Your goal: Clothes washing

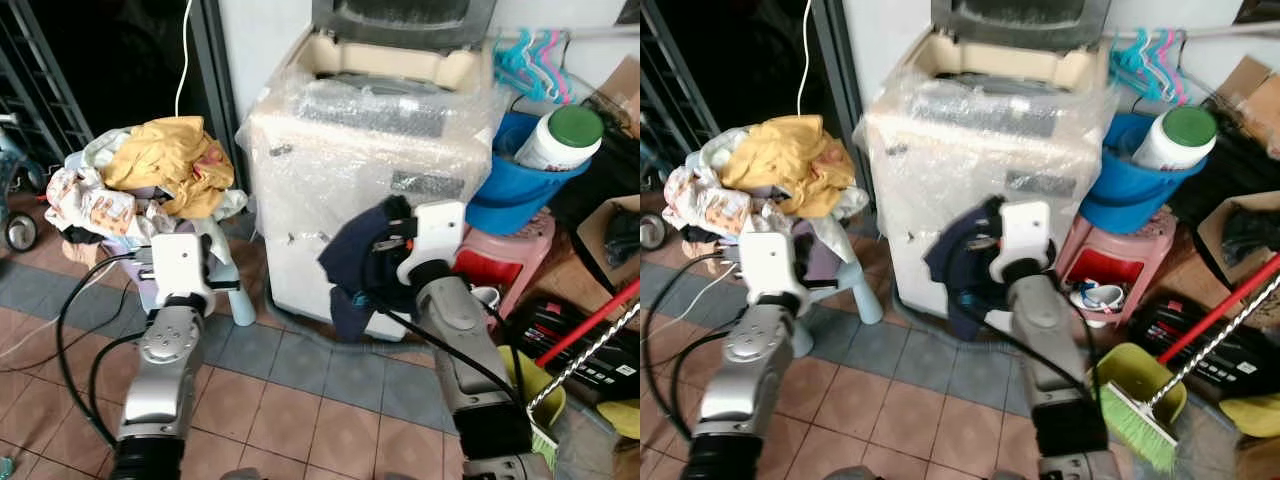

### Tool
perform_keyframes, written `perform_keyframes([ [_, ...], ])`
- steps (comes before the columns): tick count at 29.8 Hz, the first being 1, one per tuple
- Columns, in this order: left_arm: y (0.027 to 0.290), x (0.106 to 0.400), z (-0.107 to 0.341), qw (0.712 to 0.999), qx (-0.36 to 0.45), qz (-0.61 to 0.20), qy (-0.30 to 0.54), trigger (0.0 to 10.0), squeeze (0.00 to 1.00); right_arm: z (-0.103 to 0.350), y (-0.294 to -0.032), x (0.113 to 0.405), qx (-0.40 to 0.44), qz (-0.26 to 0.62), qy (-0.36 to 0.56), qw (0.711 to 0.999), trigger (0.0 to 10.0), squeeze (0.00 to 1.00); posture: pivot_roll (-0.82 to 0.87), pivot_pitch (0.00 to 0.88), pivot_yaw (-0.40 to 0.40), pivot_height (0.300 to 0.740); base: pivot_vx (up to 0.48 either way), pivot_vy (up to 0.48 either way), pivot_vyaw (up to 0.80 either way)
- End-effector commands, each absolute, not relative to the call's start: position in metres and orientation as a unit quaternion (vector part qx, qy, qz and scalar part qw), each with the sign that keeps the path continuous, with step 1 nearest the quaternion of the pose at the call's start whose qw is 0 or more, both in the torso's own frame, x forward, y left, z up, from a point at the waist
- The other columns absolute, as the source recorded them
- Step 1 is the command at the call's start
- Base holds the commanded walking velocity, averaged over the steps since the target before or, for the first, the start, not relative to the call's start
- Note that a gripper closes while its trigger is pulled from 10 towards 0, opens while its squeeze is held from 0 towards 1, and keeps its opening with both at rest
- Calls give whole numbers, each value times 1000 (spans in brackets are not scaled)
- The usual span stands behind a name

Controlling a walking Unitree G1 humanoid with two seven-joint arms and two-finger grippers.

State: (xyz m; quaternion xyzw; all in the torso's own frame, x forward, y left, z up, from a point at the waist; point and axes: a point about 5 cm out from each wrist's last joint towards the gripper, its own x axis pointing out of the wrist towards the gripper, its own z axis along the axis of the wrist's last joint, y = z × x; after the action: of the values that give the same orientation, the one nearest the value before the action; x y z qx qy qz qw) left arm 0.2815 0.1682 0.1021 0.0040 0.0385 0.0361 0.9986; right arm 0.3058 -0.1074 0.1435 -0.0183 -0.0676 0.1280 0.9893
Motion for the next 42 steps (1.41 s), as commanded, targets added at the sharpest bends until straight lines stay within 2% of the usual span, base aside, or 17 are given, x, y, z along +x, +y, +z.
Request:
perform_keyframes([
  [1,155,284,104,999,-2,15,38,10000,0,148,-119,307,-29,113,-78,990,10000,0,-65,0,25,740,390,281,0],
  [17,146,286,108,1000,-2,-11,25,10000,0,174,-114,327,-39,132,-115,984,10000,0,-63,0,27,740,451,52,0],
  [21,145,287,108,1000,3,-14,24,10000,0,224,-112,345,-10,118,-176,977,10000,0,-61,0,28,740,480,0,0],
  [22,144,287,108,1000,3,-15,24,10000,0,253,-111,351,-12,120,-215,969,10000,0,-63,0,29,740,480,0,0],
  [27,143,287,107,999,3,-17,27,10000,0,296,-117,364,-14,122,-266,956,10000,0,-62,0,27,740,480,0,0],
  [32,139,288,106,999,5,-18,33,10000,0,346,-138,382,-14,100,-310,945,10000,0,-62,0,20,740,480,0,0],
  [33,138,288,105,999,-1,-11,37,10000,0,367,-146,382,-14,85,-340,936,10000,0,-58,0,14,740,0,0,0],
  [36,137,288,106,999,-4,-10,34,10000,0,385,-155,379,-18,55,-378,924,10000,0,-54,0,6,740,0,0,0],
  [39,137,287,105,999,-5,-6,36,10000,0,383,-156,379,-22,39,-380,924,10000,0,-53,0,2,740,0,0,0],
  [42,138,285,103,999,-9,-1,41,10000,0,342,-147,388,-60,48,-323,943,10000,0,-51,0,0,740,0,0,0],
])
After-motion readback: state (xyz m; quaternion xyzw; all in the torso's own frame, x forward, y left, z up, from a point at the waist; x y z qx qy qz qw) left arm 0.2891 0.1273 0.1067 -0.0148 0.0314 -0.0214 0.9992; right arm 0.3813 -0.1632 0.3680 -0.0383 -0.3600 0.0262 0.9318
